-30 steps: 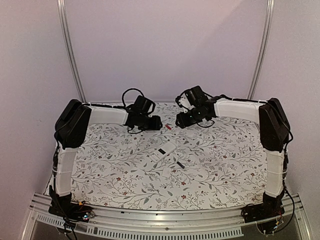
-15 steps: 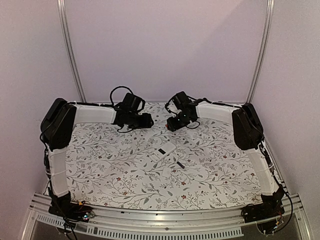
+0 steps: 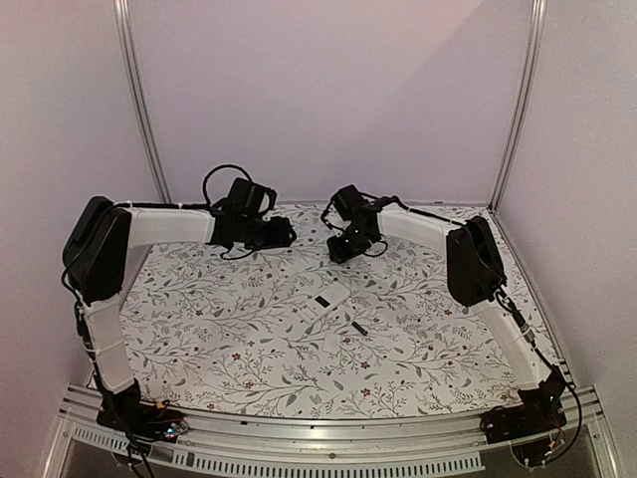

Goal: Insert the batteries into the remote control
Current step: Pick up the battery at the center of the board.

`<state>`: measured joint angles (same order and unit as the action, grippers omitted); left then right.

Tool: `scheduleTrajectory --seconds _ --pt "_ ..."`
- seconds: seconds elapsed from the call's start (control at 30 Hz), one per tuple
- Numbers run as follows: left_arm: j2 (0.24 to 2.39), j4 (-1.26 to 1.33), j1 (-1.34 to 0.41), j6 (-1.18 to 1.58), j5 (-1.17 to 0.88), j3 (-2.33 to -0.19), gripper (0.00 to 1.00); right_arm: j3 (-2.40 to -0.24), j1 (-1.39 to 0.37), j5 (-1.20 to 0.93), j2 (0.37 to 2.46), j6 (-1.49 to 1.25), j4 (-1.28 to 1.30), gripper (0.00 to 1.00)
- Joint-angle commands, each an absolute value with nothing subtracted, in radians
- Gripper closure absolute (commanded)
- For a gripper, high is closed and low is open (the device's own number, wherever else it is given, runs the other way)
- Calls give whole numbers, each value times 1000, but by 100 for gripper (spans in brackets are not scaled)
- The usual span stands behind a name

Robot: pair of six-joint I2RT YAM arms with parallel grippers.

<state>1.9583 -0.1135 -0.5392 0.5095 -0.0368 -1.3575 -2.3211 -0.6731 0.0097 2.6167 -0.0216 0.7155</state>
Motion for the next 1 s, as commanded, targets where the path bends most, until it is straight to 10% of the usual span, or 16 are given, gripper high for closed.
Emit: scheduleTrajectory --seconds 0.0,0.63,0.97 --pt "1880 -96 -519 504 -44 -1320 38 -2362 -683 44 2680 -19 789 63" --pt "1823 -86 -495 510 -63 -1273 37 -2442 -701 106 2733 -11 861 98" --pt "1755 -62 -496 514 -61 -1197 29 -2176 -703 37 2463 -11 748 100"
